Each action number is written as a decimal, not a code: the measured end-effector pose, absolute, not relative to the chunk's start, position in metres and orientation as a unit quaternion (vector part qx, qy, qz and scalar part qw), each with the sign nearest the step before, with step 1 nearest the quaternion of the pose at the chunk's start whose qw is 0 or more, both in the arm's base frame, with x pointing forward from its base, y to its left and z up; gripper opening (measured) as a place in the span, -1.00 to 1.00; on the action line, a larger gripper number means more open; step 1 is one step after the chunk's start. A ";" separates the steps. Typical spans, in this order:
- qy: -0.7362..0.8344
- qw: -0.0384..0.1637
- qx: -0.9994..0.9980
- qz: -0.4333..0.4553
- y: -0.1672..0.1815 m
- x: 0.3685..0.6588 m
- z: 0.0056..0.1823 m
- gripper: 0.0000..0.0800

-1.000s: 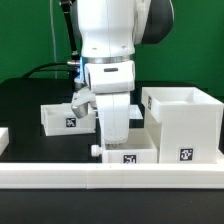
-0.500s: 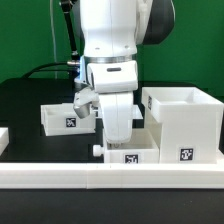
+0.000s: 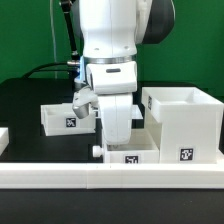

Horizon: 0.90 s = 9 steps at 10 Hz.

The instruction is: Assemble drawer

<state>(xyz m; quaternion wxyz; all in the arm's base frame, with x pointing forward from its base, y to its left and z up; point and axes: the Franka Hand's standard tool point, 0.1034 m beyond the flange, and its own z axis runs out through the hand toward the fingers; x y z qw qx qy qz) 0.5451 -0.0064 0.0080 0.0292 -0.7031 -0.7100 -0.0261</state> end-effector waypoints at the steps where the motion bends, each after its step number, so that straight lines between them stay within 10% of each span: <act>1: -0.710 0.036 -0.703 -0.018 -0.007 0.545 0.009 -0.89; 9: -0.718 0.036 -0.695 -0.019 -0.005 0.544 0.008 -0.89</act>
Offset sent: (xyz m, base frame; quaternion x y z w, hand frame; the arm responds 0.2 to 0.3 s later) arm -0.0017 0.0001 0.0000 0.0128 -0.0268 -0.0567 0.9979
